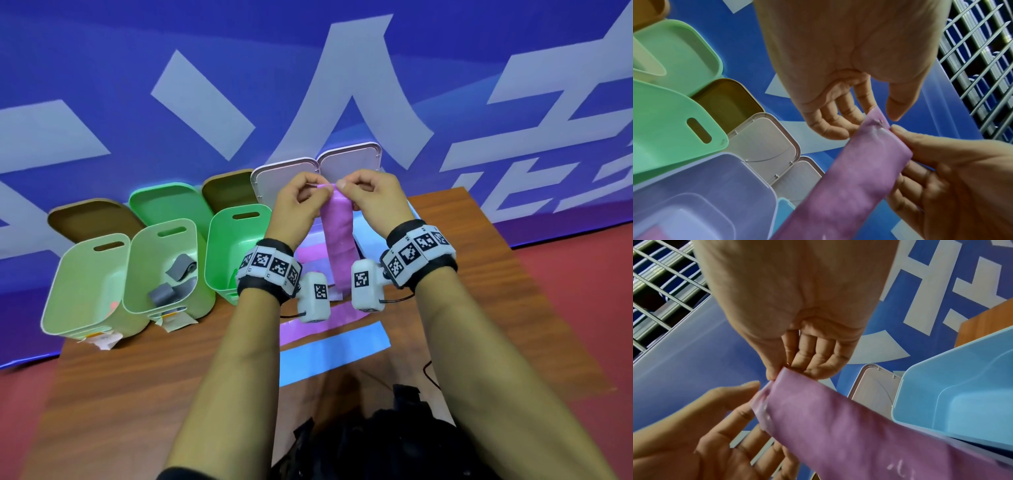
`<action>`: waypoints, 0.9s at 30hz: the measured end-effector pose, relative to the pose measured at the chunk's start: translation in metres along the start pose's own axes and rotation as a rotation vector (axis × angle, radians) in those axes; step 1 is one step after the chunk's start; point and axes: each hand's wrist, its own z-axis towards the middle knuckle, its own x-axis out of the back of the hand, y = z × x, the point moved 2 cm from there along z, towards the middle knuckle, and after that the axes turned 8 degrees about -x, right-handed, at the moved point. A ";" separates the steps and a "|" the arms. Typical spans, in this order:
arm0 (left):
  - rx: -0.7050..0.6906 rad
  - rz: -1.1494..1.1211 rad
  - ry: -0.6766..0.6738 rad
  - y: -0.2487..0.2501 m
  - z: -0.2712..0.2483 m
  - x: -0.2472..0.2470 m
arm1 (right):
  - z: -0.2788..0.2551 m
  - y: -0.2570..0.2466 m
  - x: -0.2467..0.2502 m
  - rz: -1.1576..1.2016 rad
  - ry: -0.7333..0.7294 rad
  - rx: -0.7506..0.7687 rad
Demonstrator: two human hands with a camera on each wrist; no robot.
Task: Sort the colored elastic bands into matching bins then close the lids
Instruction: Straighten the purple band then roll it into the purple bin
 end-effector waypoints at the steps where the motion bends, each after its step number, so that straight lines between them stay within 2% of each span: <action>1: -0.002 -0.004 0.004 0.000 0.000 0.001 | 0.000 -0.001 -0.001 0.011 -0.001 -0.005; 15: 0.015 -0.005 0.039 -0.002 0.001 0.013 | -0.001 -0.006 -0.014 0.121 -0.044 -0.026; 21: 0.022 0.014 -0.005 0.002 0.001 0.010 | -0.005 -0.010 -0.011 0.188 -0.041 -0.028; 27: -0.040 0.046 0.013 -0.003 0.000 0.007 | -0.009 -0.009 -0.008 0.158 -0.034 -0.020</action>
